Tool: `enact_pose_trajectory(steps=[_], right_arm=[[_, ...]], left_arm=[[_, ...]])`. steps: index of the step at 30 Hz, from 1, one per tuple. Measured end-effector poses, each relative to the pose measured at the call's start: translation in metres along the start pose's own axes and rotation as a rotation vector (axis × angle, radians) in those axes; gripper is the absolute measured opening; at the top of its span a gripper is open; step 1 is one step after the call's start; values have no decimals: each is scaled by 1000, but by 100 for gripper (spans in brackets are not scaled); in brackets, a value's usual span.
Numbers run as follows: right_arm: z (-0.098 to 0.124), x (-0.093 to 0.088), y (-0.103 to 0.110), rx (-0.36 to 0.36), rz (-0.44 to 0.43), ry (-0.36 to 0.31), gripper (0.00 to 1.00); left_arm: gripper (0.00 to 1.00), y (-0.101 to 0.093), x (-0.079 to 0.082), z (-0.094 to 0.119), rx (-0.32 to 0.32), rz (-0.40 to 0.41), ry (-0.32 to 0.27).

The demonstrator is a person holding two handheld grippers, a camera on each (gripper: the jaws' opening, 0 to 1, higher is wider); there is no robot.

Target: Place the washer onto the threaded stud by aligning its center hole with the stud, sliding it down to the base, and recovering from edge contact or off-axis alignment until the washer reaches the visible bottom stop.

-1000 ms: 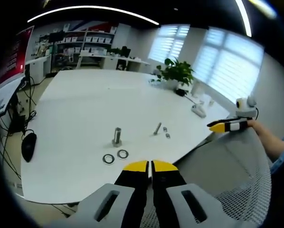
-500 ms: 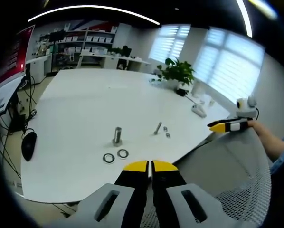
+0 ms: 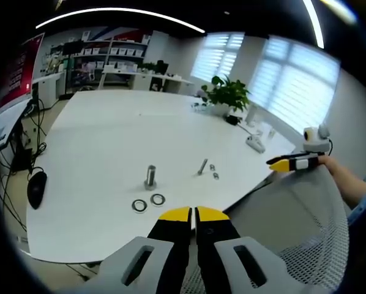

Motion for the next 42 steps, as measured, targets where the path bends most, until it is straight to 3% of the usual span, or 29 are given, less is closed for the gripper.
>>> enact_pose_trajectory(steps=[42], right_arm=[[0, 1, -2, -20, -9, -13, 35]], left_arm=[[0, 0, 1, 0, -1, -8, -6]])
Point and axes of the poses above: the point that each gripper's makers call its tool centre point, and the gripper's own axes: z roughly backward along the fingers, y roughly to its left, x roughly out of its top, the point moved 8 cm from there along z, roughly backward along the fingers, and after that the axes turned 11 degrees about -z, right-handed, at the moved point
